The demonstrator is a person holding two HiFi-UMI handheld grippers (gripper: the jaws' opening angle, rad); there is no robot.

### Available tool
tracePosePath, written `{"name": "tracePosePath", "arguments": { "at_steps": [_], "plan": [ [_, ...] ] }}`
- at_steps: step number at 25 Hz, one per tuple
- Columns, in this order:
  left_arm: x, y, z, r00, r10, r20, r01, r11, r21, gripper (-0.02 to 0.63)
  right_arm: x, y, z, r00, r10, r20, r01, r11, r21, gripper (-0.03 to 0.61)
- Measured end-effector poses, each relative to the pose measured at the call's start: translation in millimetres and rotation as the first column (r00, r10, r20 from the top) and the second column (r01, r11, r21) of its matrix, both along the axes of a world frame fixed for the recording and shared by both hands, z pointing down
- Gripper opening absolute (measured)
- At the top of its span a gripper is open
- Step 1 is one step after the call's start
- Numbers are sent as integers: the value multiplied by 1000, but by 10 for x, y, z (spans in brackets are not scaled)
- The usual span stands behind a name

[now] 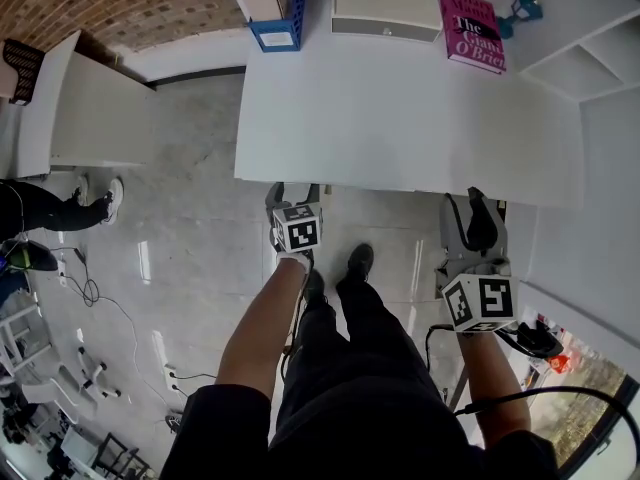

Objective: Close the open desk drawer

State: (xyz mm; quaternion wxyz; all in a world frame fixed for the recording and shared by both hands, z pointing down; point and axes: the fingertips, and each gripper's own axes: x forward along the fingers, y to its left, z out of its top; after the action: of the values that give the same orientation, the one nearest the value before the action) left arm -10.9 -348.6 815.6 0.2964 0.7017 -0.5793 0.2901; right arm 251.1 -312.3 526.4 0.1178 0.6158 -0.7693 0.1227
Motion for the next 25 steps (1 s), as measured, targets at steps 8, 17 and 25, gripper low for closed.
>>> {"name": "tracePosePath", "arguments": {
  "at_steps": [8, 17, 25],
  "plan": [
    [-19, -82, 12, 1000, 0, 6, 0, 1000, 24, 314, 24, -31, -55, 1000, 6, -12, -6, 1000, 0, 190],
    [-63, 221, -181, 999, 47, -4, -47, 999, 13, 314, -10, 6, -213, 999, 33, 9, -33, 999, 41, 190],
    [-280, 330, -1299, 992, 86, -88, -70, 983, 169, 314, -371, 60, -582, 999, 2, 47, -7, 993, 118, 190]
  ]
}}
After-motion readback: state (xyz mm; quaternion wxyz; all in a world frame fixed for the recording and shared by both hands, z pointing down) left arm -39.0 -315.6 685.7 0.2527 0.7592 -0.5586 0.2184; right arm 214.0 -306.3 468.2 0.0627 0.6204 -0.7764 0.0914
